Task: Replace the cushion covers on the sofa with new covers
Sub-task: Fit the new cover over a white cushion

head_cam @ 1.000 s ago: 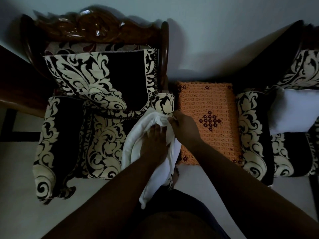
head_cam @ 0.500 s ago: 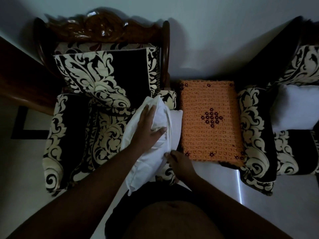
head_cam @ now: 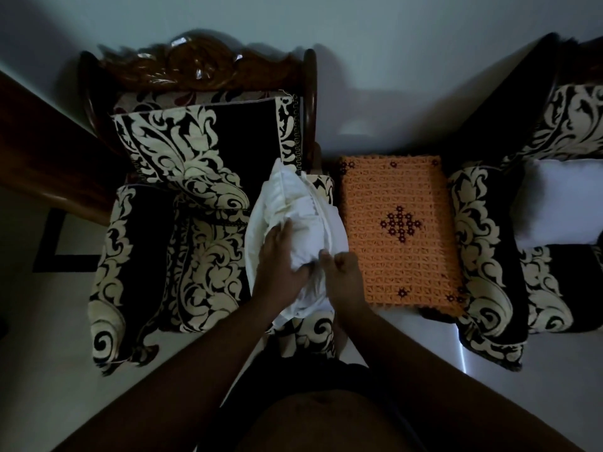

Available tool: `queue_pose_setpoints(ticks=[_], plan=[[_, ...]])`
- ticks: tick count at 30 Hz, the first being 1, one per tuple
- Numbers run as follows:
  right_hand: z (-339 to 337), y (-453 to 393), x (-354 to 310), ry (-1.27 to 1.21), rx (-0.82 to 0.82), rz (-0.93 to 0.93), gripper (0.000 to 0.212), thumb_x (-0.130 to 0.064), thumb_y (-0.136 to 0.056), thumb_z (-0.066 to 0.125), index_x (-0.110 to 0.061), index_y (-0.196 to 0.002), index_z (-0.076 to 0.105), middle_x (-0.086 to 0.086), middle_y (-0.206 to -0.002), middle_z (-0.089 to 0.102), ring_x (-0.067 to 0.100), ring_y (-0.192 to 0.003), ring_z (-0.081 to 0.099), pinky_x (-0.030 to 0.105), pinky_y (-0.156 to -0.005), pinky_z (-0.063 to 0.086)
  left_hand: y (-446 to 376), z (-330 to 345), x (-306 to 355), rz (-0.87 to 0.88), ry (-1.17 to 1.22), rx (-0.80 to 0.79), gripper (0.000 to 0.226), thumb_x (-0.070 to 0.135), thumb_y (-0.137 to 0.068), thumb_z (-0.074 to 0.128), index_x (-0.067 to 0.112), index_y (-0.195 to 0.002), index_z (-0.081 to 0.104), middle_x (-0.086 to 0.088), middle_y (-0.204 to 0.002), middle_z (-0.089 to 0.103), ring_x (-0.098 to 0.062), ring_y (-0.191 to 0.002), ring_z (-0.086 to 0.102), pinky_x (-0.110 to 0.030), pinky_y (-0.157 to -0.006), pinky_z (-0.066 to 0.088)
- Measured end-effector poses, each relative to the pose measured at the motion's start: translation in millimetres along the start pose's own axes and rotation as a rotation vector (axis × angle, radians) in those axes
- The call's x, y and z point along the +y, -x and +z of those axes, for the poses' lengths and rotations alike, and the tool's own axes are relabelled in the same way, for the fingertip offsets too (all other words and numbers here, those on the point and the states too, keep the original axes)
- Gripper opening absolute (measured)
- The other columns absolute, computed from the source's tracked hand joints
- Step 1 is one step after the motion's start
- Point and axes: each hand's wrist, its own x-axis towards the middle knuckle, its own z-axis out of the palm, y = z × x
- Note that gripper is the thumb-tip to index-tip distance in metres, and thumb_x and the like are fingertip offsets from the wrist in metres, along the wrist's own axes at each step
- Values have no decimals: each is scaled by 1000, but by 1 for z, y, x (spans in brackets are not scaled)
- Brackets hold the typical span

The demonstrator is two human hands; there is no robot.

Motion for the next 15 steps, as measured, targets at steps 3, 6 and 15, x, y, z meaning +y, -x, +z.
queue_pose_setpoints(ticks=[3, 6, 15], plan=[[-8, 24, 17, 66, -142, 212, 46, -58, -94, 61, -15, -82, 50, 3, -63, 55, 27, -58, 60, 40, -58, 48, -10, 12, 9, 3, -91, -1, 99, 45, -91, 67, 32, -163, 0, -6, -169, 9, -26, -155, 9, -55, -122, 22], [-20, 31, 22, 47, -259, 196, 40, -45, -101, 54, -12, -80, 55, 4, -57, 55, 27, -52, 57, 45, -58, 51, -9, 27, 12, 76, -327, -31, 96, 65, -94, 38, 25, -159, -20, -9, -169, -15, -25, -156, -17, -55, -125, 1], [-58, 61, 34, 340, -139, -40, 38, -34, -104, 51, -10, -74, 56, 6, -61, 64, 15, -56, 64, 44, -61, 54, -8, 76, -2, 86, -577, -271, 87, 58, -98, 16, 9, -149, -34, -23, -165, -21, -32, -153, -24, -58, -123, -10]])
